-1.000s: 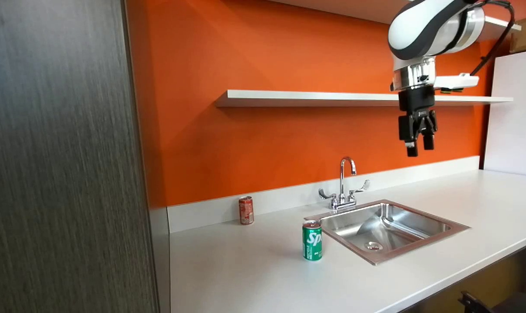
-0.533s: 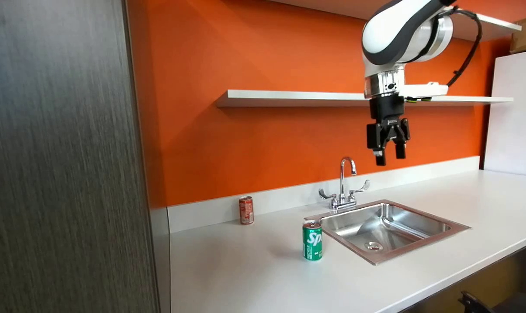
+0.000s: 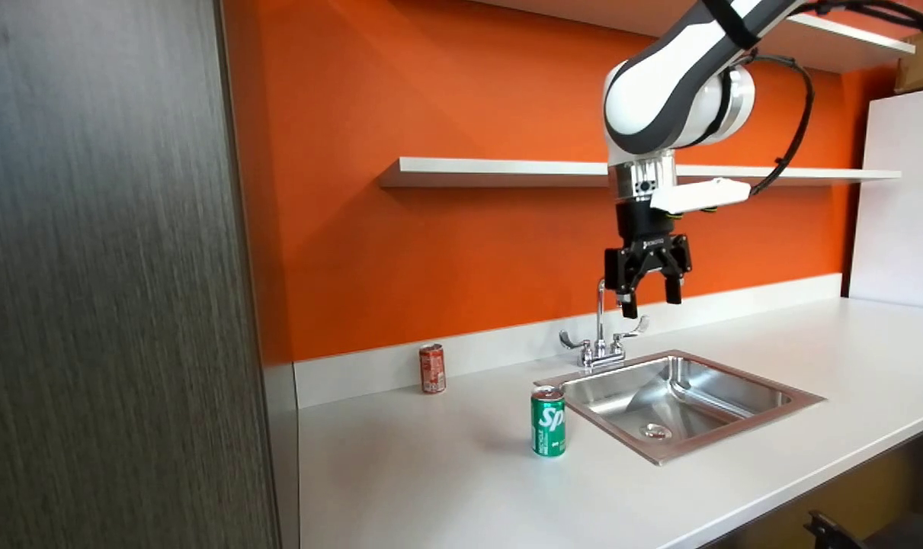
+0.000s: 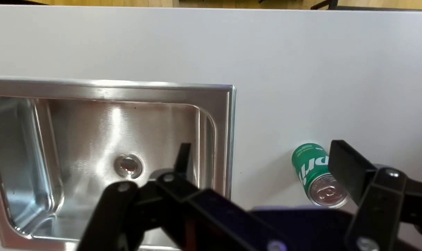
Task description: Put the Sprite can on the left side of the shelf
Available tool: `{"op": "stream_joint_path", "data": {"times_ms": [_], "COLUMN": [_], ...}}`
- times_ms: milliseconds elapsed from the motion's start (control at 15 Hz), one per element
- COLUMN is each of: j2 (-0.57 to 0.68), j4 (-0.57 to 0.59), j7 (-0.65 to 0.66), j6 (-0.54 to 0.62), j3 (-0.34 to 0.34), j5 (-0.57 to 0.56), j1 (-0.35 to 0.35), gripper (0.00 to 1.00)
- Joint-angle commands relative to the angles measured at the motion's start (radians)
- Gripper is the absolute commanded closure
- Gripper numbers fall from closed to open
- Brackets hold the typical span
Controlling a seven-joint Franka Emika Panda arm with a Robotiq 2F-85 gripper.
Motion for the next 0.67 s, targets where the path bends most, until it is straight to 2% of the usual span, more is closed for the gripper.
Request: {"op": "stream_joint_path", "data": {"times_ms": [0,267,600], "j2": [0.066,0.143,0.219], "j4": [-0.015,-0.028,-0.026], "j7": [0.067,0.073,0.071], "j6": [0.094,0.185,0.226], "j3": [0.024,0.038,0.058], "j5": [0.026,0.039,0.055], "j1": [-0.005,0.005,0.029], "gripper": [0.00,0.00,0.00]}}
